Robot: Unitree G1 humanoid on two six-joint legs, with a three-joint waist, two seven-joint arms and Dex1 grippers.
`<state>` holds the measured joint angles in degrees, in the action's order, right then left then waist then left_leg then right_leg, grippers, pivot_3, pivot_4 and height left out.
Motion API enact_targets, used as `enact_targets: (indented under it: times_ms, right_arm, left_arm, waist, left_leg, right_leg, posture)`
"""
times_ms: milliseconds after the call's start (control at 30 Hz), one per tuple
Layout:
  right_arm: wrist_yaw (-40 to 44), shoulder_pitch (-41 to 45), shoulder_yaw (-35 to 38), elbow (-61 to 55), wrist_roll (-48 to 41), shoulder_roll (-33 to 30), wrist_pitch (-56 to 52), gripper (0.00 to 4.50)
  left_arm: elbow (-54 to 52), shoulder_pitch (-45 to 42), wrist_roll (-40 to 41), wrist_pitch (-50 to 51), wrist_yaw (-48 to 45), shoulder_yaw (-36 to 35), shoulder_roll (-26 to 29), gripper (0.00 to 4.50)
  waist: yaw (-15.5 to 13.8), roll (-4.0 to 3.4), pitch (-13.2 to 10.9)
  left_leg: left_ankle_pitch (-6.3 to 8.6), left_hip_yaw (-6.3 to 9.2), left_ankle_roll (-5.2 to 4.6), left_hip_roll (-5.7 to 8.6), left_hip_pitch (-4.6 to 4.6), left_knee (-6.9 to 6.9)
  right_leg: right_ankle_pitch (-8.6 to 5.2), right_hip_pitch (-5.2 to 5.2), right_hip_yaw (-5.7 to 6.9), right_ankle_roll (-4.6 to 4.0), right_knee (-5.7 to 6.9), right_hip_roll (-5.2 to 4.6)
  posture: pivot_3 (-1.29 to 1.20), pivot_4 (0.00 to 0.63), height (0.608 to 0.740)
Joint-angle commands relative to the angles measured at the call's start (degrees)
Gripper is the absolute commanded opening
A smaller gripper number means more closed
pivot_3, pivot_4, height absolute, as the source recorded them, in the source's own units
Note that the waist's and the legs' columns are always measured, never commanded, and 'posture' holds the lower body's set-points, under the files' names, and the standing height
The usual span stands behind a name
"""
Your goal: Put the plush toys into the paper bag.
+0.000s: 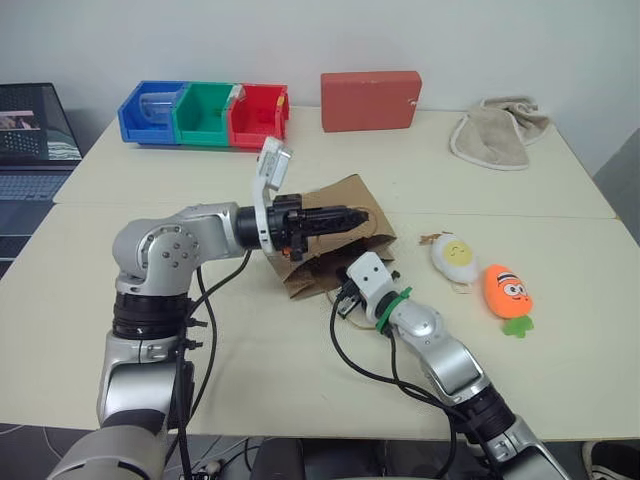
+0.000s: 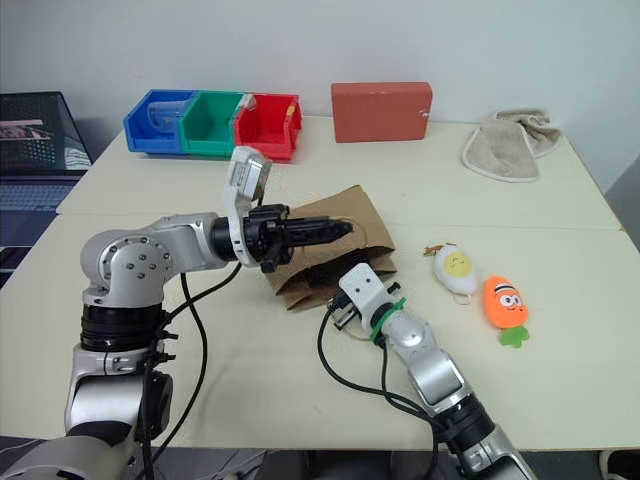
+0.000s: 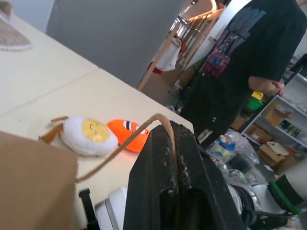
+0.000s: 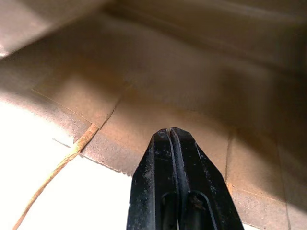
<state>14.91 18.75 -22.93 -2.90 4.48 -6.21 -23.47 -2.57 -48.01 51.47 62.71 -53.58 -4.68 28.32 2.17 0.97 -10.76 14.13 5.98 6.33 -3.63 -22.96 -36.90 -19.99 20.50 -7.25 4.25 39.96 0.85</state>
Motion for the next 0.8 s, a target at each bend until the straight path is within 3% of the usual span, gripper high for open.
enact_targets:
  times_ms: [33,133,400,633,800]
  right_arm:
    - [-0.5,-0.2,0.9,-1.1,0.8,0.6,-1.7,0.04]
    - [-0.6,-0.2,1.2,-1.0,1.0,1.1,-2.3,0.04]
    - [0.6,1.0,2.0,-0.8,1.2,1.3,-3.3,0.04]
    - [2.0,2.3,3.5,-1.9,0.2,1.2,-3.1,0.04]
    - [5.9,1.9,5.8,-11.6,-3.3,-0.3,-8.1,0.04]
  left_arm:
    - [-2.7,-4.2,-1.6,-5.5,-2.3,-0.9,2.4,0.0]
    - [-3.0,-5.3,-2.3,-7.1,-3.0,-0.5,3.6,0.0]
    - [-7.1,-3.8,-20.6,-29.9,-1.3,6.1,4.7,0.0]
    - [-9.3,2.3,-21.3,-30.8,-2.7,8.8,3.6,0.0]
    - [-11.1,5.8,-19.3,-29.1,-3.4,9.2,3.1,0.0]
  waist:
    - [0.1,0.0,0.0]
    - [0.2,0.0,0.0]
    - [0.1,-0.02,0.0]
    - [0.3,-0.03,0.0]
    - [0.3,-0.06,0.0]
  left_leg:
    - [-0.01,0.01,0.01,0.0,0.01,0.01]
    - [-0.01,0.01,0.02,0.01,0.03,0.03]
    - [-0.03,0.04,0.06,0.03,0.02,0.03]
    - [-0.03,0.05,0.04,0.02,0.0,0.05]
    - [-0.03,0.07,0.04,0.02,-0.06,0.06]
  right_leg:
    - [0.0,-0.01,0.0,0.0,0.0,0.0]
    - [0.0,-0.04,0.02,0.0,0.0,0.0]
    - [0.0,-0.06,0.03,0.0,-0.01,0.0]
    - [0.0,-0.02,0.04,0.0,-0.01,0.0]
    - [0.0,0.0,0.05,0.0,-0.02,0.0]
  posture:
    - [0.0,0.15,0.74]
    - [0.0,0.15,0.74]
    - [0.0,0.15,0.74]
    - [0.0,0.15,0.74]
    - [0.0,0.15,0.74]
